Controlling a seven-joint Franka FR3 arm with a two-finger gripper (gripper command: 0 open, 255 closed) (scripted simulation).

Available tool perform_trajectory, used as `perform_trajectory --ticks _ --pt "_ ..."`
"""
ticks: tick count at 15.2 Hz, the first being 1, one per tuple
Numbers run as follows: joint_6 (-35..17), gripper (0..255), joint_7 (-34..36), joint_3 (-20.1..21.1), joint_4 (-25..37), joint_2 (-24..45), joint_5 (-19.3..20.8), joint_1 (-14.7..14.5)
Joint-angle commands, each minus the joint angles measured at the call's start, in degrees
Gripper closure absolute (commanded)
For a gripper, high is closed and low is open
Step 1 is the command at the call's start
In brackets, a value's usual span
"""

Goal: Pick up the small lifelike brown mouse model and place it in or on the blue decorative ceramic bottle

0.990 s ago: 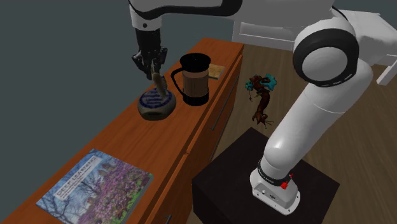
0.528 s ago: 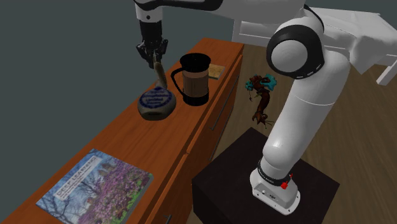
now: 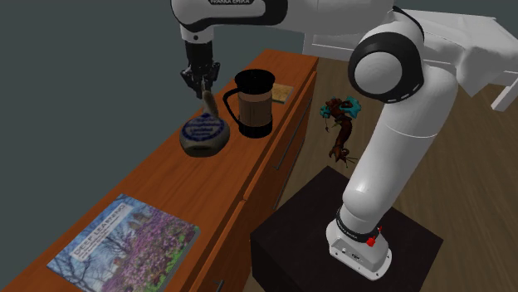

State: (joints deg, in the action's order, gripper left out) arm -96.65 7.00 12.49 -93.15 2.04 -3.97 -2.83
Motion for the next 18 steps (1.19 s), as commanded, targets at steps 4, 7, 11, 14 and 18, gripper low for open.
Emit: perform_trajectory --ticks 4,7,11,14,18 --pt "-4.03 255 -0.41 -0.05 -4.48 -0.47 -0.15 0.06" --pt "-4.93 255 -0.48 -0.05 -5.43 -0.52 -0.18 0.06" --pt "-4.93 255 -0.48 -0.06 -5.43 -0.52 -0.17 0.06" --pt "-4.92 0 -0.48 -0.06 -5.44 -0.54 -0.18 0.06" --pt "-4.95 0 -0.48 -0.06 -5.51 -0.58 -0.19 0.06"
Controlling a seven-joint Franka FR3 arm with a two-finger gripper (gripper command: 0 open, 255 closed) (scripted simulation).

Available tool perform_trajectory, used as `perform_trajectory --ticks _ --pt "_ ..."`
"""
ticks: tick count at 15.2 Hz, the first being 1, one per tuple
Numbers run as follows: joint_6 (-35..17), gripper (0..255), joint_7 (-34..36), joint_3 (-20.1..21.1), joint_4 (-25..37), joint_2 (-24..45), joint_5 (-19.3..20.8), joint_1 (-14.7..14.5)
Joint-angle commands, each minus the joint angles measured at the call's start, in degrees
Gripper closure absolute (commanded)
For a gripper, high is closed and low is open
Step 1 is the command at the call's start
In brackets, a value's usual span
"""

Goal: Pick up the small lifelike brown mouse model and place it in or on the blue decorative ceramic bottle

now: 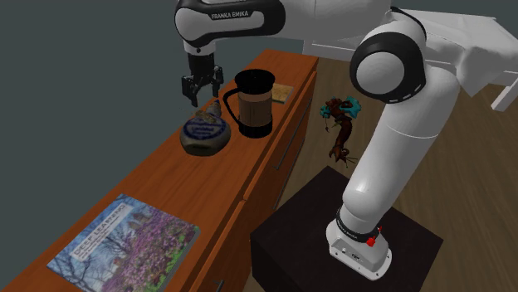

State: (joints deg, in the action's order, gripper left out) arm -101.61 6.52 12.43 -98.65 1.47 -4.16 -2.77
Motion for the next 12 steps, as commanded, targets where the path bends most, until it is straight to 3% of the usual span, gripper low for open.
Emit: perform_trajectory --ticks 1,5,12 --pt "0.02 0 0.0 0.0 0.08 0.06 0.01 0.0" --pt "7.51 0 0.21 -0.17 8.26 0.78 0.23 0.17" --pt "7.51 0 0.21 -0.17 8.26 0.78 0.23 0.17"
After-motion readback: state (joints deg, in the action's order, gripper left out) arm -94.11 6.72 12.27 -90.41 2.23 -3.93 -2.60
